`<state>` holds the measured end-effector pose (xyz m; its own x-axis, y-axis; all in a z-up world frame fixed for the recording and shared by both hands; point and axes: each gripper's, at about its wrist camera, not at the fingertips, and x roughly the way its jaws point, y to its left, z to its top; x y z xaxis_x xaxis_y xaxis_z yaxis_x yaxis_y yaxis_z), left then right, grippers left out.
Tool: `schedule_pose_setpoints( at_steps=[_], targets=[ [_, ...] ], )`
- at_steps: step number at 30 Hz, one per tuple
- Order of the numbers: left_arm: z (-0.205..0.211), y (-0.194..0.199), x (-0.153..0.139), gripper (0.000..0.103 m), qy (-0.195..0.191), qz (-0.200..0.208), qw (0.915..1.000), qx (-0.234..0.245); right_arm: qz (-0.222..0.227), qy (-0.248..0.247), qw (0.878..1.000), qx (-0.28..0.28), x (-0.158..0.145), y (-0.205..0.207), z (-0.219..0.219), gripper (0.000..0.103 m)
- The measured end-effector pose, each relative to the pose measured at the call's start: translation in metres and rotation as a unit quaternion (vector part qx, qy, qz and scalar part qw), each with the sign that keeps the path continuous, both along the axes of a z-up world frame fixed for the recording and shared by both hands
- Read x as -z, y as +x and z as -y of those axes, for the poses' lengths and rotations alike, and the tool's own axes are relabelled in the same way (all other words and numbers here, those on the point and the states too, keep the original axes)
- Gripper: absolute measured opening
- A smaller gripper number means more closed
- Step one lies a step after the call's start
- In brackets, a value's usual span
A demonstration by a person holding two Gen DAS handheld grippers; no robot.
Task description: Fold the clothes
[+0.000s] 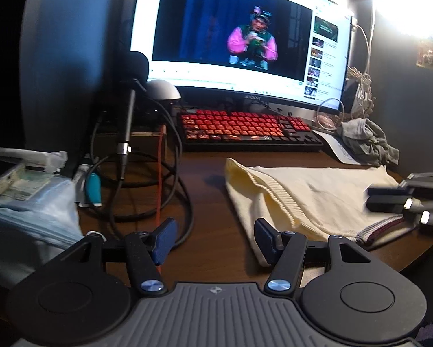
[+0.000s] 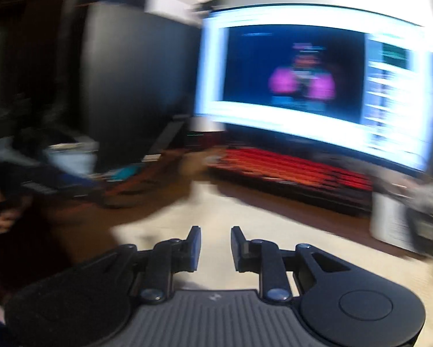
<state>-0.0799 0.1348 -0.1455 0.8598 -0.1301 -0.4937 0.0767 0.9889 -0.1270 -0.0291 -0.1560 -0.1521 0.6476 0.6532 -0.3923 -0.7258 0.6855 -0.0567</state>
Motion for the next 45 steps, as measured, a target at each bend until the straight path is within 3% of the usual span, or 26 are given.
schedule_pose_setpoints(
  at_steps=[5, 7, 9, 13, 17, 20, 24, 26, 29, 30, 35, 37, 42, 45],
  targets=[
    [-0.013, 0.0, -0.002, 0.059, -0.027, -0.008, 0.9996, -0.002, 0.001, -0.047, 0.995, -0.087, 0.01, -0.006, -0.07, 0.021],
    [-0.017, 0.001, -0.002, 0.059, -0.04, -0.013, 0.9991, 0.001, -0.022, -0.057, 0.993, -0.1, 0.019, -0.001, -0.088, 0.021],
    [-0.019, 0.002, -0.001, 0.059, -0.053, -0.019, 0.9984, 0.009, -0.035, -0.064, 0.991, -0.108, 0.027, 0.002, -0.099, 0.02],
    [-0.021, 0.007, 0.001, 0.059, -0.075, -0.025, 0.9966, 0.022, -0.02, -0.094, 0.991, -0.097, 0.039, 0.003, -0.115, 0.02],
    [-0.02, 0.012, -0.004, 0.056, -0.087, -0.022, 0.9956, 0.029, 0.006, -0.105, 0.991, -0.083, 0.043, 0.0, -0.119, 0.007],
    [-0.02, 0.02, -0.007, 0.056, -0.12, -0.031, 0.9908, 0.054, -0.004, -0.065, 0.995, -0.08, 0.037, 0.002, -0.105, 0.006],
    [-0.022, 0.043, -0.006, 0.056, -0.211, -0.055, 0.9731, 0.073, -0.015, -0.013, 0.998, -0.067, 0.023, 0.006, -0.085, 0.006],
    [-0.021, 0.056, -0.004, 0.056, -0.237, -0.07, 0.9662, 0.074, -0.011, 0.0, 0.998, -0.06, 0.018, 0.006, -0.077, 0.006],
    [-0.018, 0.077, 0.001, 0.056, -0.246, -0.092, 0.963, 0.061, -0.006, 0.014, 0.998, -0.054, 0.015, 0.004, -0.07, 0.006],
    [-0.017, 0.084, 0.003, 0.048, -0.249, -0.099, 0.9618, 0.057, -0.005, 0.016, 0.998, -0.053, 0.015, 0.004, -0.069, 0.006],
    [-0.012, 0.119, 0.011, 0.029, -0.263, -0.135, 0.9547, 0.036, -0.01, 0.048, 0.998, -0.046, 0.013, 0.005, -0.056, 0.006],
    [-0.01, 0.133, 0.014, 0.028, -0.268, -0.149, 0.9514, 0.027, -0.01, 0.055, 0.997, -0.044, 0.012, 0.005, -0.052, 0.006],
    [-0.014, 0.151, 0.022, 0.02, -0.315, -0.163, 0.9348, 0.016, -0.014, 0.072, 0.996, -0.049, 0.01, 0.007, -0.043, 0.006],
    [-0.011, 0.159, 0.02, 0.016, -0.302, -0.157, 0.9403, 0.008, -0.025, 0.088, 0.994, -0.06, 0.011, 0.008, -0.039, 0.006]
  ],
)
